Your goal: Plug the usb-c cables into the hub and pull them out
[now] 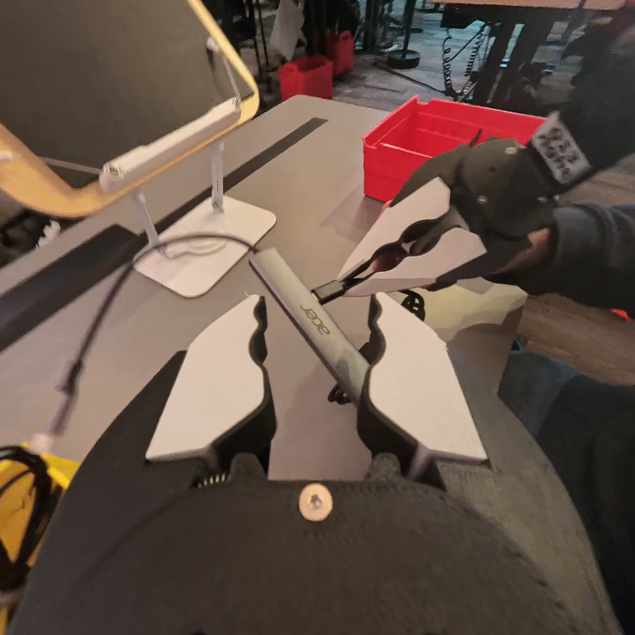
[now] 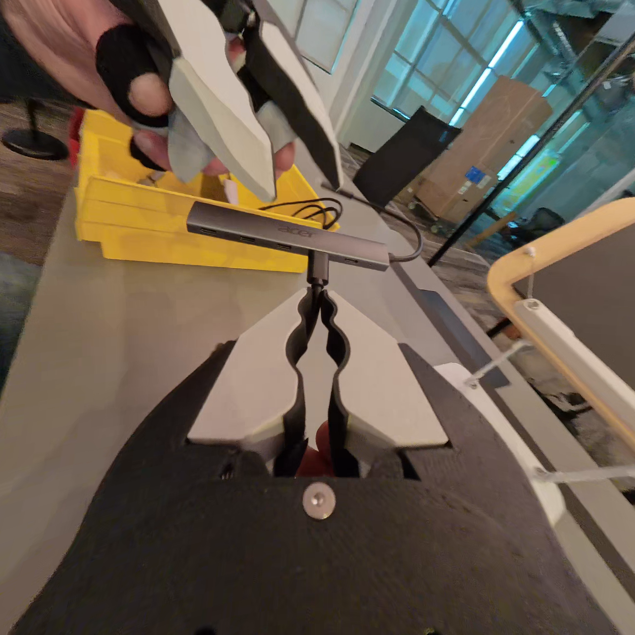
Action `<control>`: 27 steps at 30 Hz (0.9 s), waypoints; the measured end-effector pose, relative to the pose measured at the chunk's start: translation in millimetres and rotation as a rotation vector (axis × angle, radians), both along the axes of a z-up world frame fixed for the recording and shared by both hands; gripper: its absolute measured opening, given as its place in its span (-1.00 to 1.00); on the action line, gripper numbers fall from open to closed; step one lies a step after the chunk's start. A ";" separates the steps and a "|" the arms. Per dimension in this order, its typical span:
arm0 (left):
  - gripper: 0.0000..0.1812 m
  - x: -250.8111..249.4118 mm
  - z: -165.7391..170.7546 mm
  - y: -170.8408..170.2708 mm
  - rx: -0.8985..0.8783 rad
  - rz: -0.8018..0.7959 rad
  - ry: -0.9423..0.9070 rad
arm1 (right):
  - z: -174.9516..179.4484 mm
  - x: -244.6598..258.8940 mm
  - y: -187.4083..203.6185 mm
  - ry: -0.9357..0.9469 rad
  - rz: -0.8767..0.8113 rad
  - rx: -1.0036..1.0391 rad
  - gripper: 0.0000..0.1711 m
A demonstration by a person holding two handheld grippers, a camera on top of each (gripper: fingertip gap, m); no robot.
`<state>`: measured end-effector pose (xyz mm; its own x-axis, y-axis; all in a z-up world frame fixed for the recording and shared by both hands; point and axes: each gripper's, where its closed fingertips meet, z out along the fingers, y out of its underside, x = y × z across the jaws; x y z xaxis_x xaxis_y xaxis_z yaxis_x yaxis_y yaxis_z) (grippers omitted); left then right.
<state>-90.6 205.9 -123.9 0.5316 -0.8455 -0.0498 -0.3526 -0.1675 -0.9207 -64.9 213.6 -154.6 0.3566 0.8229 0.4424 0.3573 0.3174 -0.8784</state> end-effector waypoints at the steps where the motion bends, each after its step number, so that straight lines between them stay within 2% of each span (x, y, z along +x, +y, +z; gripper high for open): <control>1: -0.34 -0.3 4.8 -4.4 0.035 -0.030 -0.005 | -2.1 -0.1 -2.4 0.005 0.028 -0.020 -0.99; 7: 0.02 -11.0 8.6 -16.7 0.142 -0.113 0.060 | -10.2 -0.6 -14.3 0.022 0.139 -0.094 -0.99; 9: 0.26 -9.4 -5.1 -28.2 0.134 -0.177 0.147 | -10.3 -0.3 -17.4 0.031 0.169 -0.113 -0.99; 13: 0.58 -7.6 -31.5 -39.1 0.177 -0.224 0.335 | -13.0 1.0 -22.8 0.013 0.218 -0.142 -0.99; 16: 0.62 -6.8 -50.2 -39.2 0.223 -0.247 0.491 | -16.4 -1.0 -30.7 -0.015 0.270 -0.159 -0.99; 20: 0.62 -1.0 -67.1 -41.9 0.200 -0.291 0.566 | -20.1 -5.5 -42.4 -0.059 0.328 -0.157 -0.99; 27: 0.62 -0.5 -84.8 -45.5 0.150 -0.320 0.566 | -22.8 -8.0 -48.6 -0.079 0.379 -0.165 -0.99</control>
<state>-91.1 160.4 -208.7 0.1129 -0.9195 -0.3765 -0.7996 0.1409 -0.5838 -72.9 165.0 -177.4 -0.0152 0.9514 0.3077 0.3106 0.2970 -0.9029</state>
